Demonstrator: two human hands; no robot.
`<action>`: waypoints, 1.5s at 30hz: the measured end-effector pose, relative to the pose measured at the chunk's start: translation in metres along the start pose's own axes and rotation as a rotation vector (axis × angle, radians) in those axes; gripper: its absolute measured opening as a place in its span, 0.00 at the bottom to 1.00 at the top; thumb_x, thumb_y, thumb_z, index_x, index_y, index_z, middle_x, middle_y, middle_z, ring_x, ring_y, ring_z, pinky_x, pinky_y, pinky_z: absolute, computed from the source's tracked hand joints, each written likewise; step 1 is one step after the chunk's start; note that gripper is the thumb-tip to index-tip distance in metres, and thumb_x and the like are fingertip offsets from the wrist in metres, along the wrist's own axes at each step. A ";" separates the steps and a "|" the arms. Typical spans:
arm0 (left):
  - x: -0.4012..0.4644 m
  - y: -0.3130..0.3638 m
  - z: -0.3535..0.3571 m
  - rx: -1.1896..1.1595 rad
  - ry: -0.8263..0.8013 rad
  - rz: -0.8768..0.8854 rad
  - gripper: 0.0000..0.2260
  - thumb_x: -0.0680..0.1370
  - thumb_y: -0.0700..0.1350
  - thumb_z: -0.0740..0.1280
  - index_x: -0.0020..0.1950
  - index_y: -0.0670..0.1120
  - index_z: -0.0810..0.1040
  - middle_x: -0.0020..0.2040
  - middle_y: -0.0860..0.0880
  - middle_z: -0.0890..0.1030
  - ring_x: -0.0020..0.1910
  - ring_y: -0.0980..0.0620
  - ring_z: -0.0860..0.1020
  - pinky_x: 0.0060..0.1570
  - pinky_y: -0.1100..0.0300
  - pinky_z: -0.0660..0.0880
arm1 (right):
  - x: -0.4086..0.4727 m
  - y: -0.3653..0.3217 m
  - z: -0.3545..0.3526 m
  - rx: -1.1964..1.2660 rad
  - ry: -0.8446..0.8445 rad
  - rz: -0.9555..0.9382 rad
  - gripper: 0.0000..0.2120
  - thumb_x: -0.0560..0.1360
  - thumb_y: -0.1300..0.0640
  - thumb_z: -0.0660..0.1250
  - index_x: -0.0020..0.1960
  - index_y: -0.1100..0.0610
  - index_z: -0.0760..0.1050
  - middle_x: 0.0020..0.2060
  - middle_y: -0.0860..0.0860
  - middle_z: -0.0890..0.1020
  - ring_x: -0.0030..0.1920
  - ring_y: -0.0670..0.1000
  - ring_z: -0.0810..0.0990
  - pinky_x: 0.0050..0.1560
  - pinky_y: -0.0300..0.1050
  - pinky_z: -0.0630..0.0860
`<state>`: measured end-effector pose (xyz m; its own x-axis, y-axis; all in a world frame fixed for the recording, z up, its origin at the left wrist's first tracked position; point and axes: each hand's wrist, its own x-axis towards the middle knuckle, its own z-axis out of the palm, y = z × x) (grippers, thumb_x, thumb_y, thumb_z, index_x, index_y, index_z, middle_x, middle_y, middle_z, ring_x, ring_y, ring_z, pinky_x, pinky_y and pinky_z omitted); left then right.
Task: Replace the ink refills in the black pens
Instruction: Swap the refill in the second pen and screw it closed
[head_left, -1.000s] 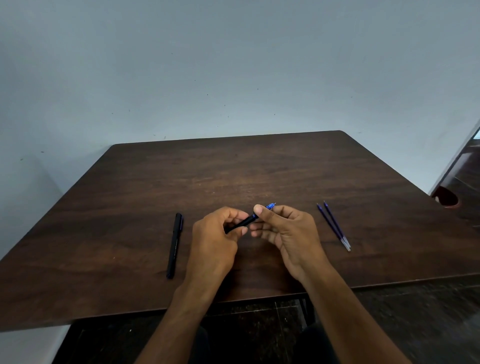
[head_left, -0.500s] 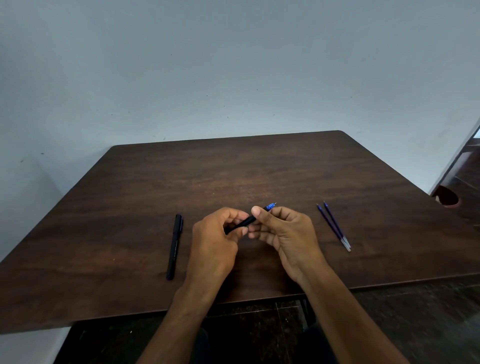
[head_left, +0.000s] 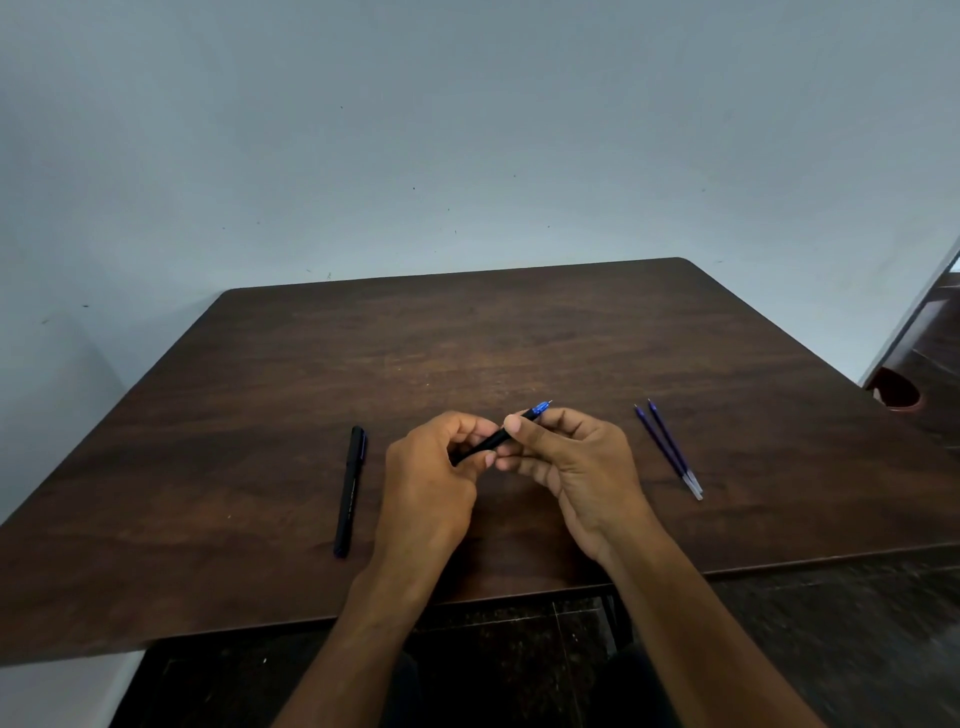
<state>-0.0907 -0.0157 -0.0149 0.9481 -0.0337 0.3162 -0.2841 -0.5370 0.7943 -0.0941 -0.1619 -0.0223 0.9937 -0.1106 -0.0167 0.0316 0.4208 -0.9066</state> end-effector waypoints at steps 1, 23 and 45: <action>0.000 0.000 0.000 -0.001 0.000 0.003 0.12 0.74 0.38 0.74 0.54 0.51 0.83 0.44 0.62 0.80 0.48 0.77 0.75 0.46 0.82 0.69 | 0.001 0.000 0.001 -0.003 0.006 0.007 0.10 0.72 0.65 0.75 0.49 0.71 0.81 0.37 0.64 0.84 0.36 0.57 0.86 0.46 0.50 0.85; 0.003 -0.001 -0.004 0.002 0.031 0.022 0.12 0.73 0.38 0.75 0.54 0.50 0.83 0.43 0.63 0.80 0.47 0.75 0.76 0.46 0.81 0.70 | -0.002 0.001 0.001 0.045 -0.057 0.014 0.10 0.74 0.70 0.71 0.55 0.69 0.81 0.40 0.66 0.84 0.40 0.59 0.86 0.50 0.54 0.83; 0.000 0.005 -0.007 -0.017 0.038 0.029 0.11 0.73 0.38 0.75 0.52 0.49 0.84 0.41 0.63 0.80 0.46 0.77 0.75 0.45 0.81 0.69 | -0.002 0.003 0.003 -0.001 -0.046 -0.008 0.05 0.73 0.66 0.74 0.47 0.68 0.84 0.38 0.62 0.86 0.41 0.58 0.86 0.48 0.53 0.84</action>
<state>-0.0930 -0.0129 -0.0073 0.9333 -0.0170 0.3588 -0.3144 -0.5216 0.7931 -0.0960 -0.1572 -0.0240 0.9974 -0.0720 0.0096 0.0390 0.4194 -0.9069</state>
